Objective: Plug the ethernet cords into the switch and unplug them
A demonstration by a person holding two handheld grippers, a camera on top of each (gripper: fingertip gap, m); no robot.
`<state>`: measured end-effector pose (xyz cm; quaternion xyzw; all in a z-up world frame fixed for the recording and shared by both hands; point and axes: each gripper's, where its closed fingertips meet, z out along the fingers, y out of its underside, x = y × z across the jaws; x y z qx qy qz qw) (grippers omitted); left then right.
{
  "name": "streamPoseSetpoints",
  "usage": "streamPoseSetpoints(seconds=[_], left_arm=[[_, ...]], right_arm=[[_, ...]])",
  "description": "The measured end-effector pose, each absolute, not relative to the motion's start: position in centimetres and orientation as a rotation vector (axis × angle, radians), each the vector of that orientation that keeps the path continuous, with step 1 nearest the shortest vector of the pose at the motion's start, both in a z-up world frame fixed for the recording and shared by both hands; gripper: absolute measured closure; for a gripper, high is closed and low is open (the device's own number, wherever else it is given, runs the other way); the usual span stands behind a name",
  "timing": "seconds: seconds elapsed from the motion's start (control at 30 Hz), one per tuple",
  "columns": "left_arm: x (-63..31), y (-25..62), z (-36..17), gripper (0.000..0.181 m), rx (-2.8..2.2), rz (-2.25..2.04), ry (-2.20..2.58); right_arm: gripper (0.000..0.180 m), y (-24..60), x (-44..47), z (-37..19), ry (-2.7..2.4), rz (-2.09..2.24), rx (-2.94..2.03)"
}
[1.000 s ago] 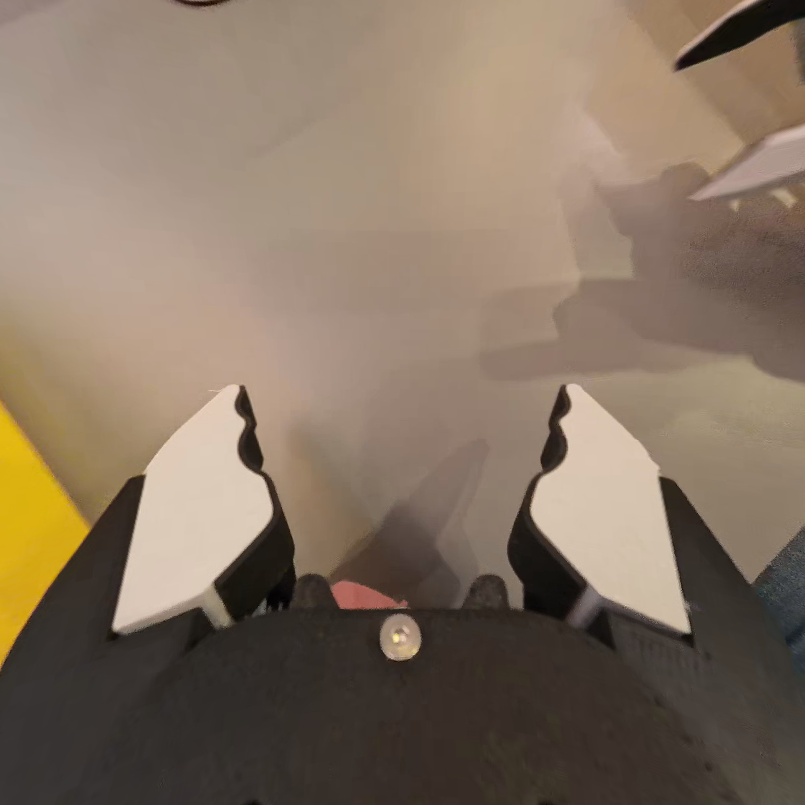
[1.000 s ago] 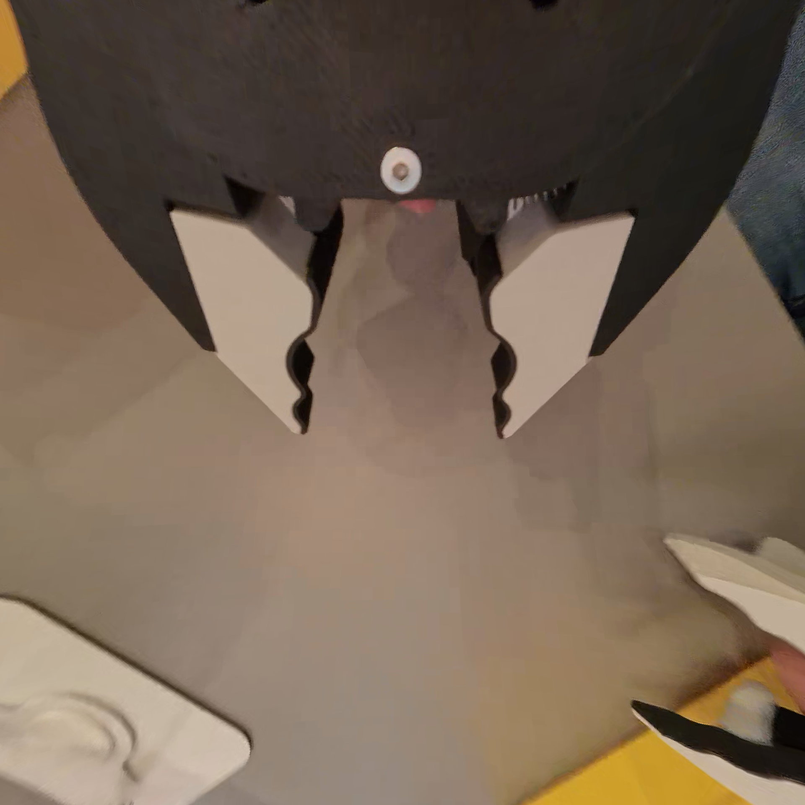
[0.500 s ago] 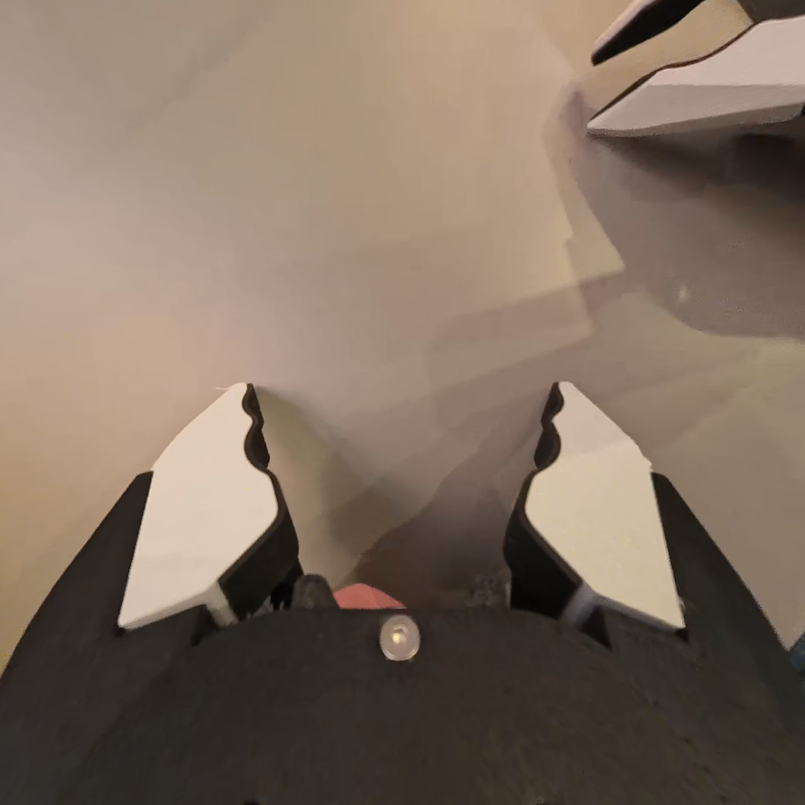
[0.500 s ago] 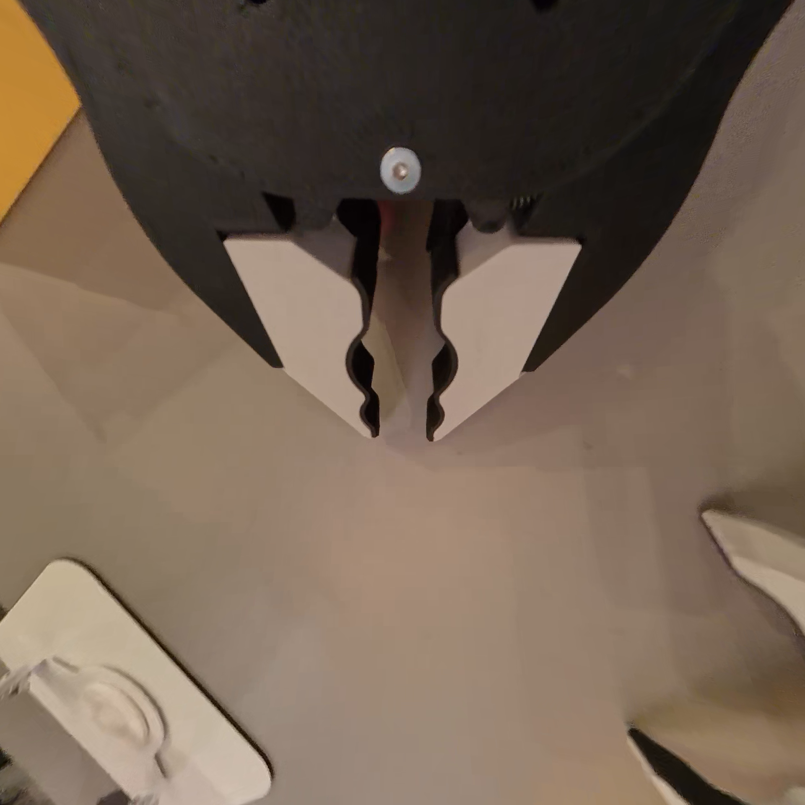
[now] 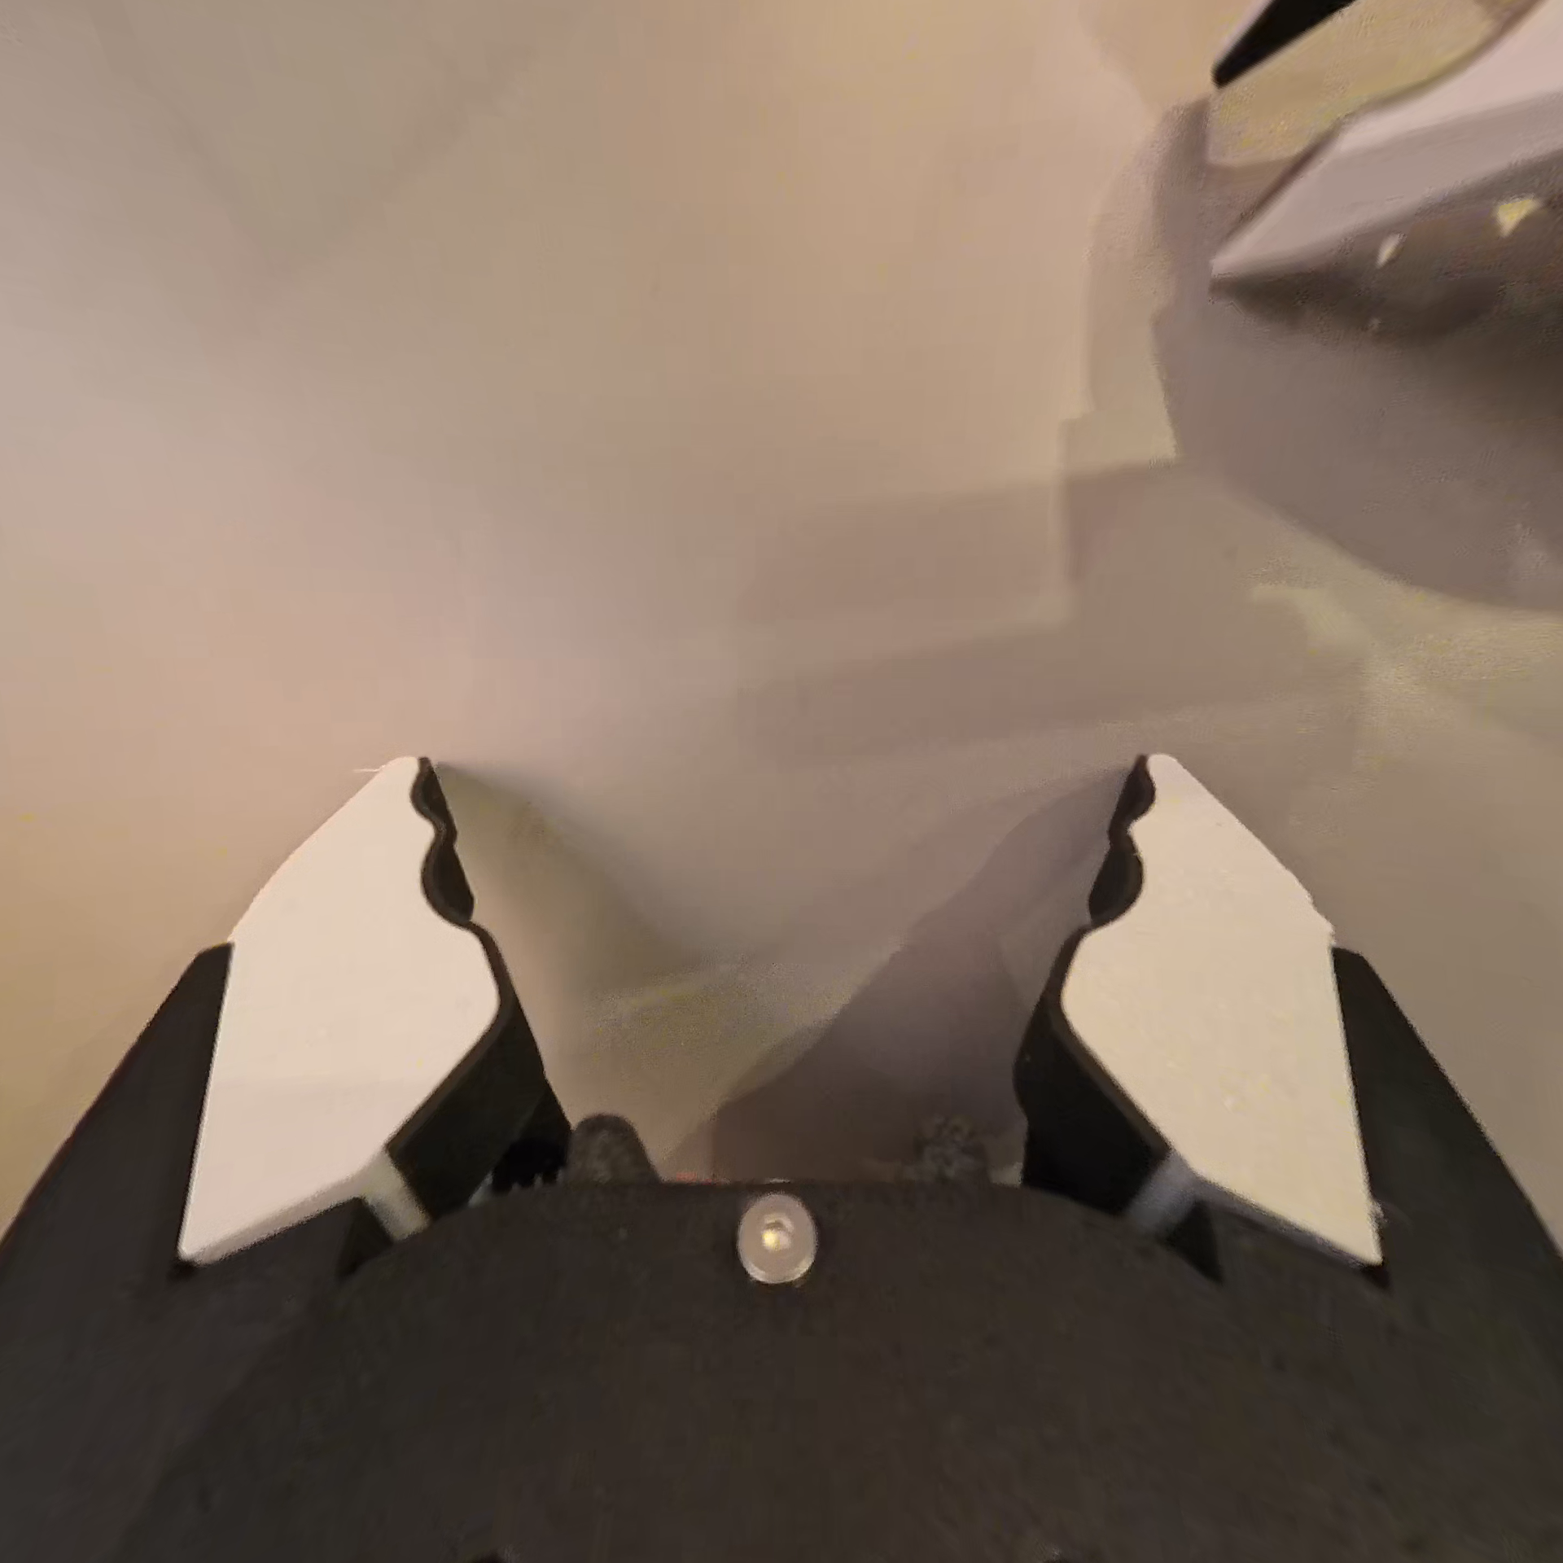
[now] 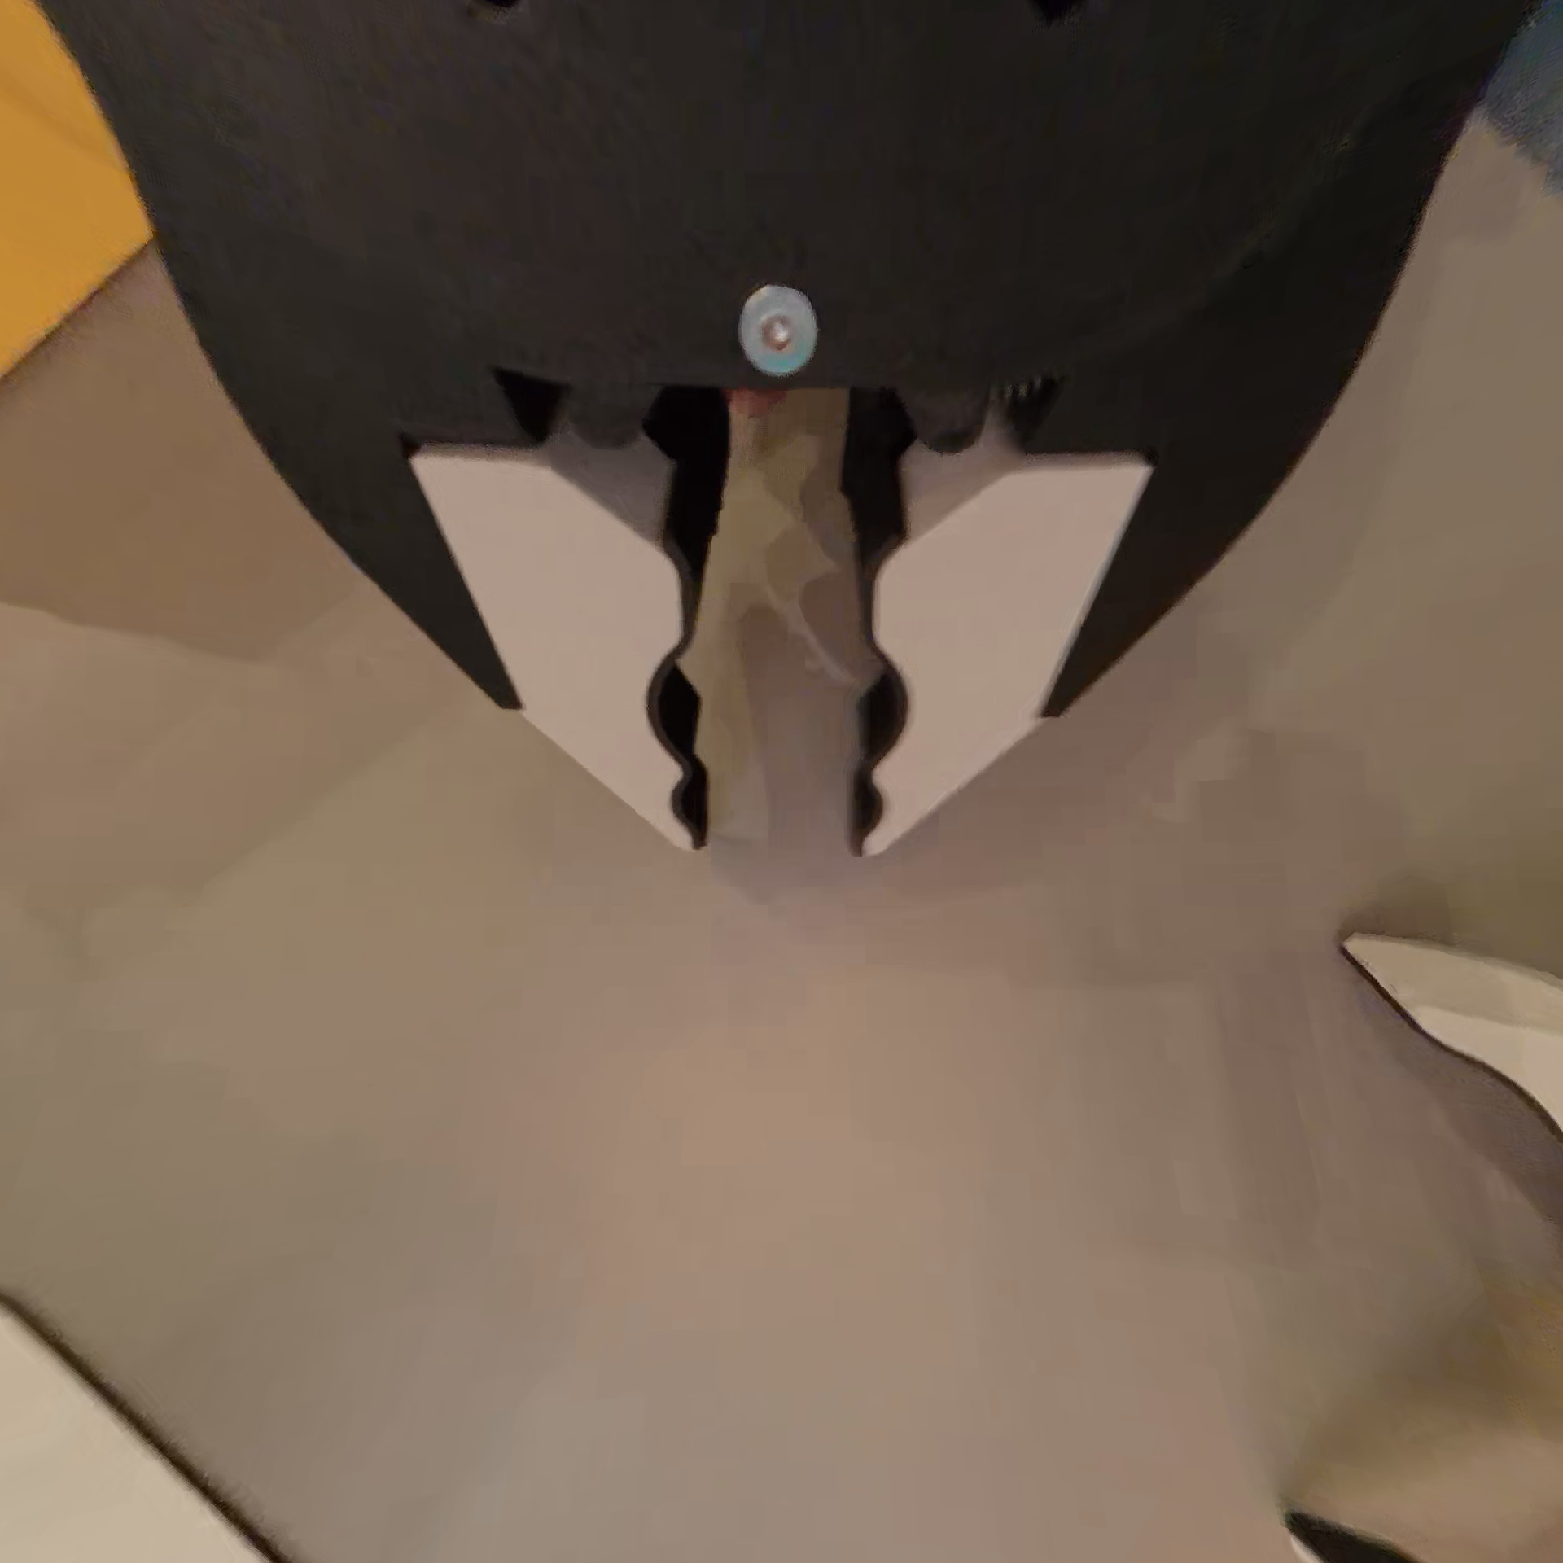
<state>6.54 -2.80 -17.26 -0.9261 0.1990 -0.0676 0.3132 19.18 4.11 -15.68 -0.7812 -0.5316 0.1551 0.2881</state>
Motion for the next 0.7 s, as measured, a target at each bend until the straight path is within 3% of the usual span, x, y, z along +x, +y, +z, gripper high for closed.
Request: streamPoseSetpoints(seconds=[0.1, 0.13, 0.17, 0.3, 0.7], left_arm=[[6.6, -2.7, -17.2, 0.04, -2.43, -0.187, 0.548], [6.6, -2.7, -17.3, 0.038, -2.433, -0.186, 0.543], [6.6, -2.6, -17.3, 0.037, -2.43, -0.186, 0.542], [6.8, -2.2, -17.3, 0.034, -2.431, -0.195, 0.568], [6.9, -2.1, -17.3, 0.034, -2.424, -0.203, 0.592]], right_arm=[[0.078, 3.6, 19.4, -16.1, -1.465, 0.45, -2.149], [0.087, 3.6, 19.3, -16.1, -1.463, 0.452, -2.142], [0.084, 3.5, 19.0, -16.2, -1.463, 0.469, -2.117], [0.02, 3.3, 17.6, -17.1, -1.46, 0.524, -2.034], [0.02, 3.6, 17.1, -17.1, -1.428, 0.549, -2.021]])
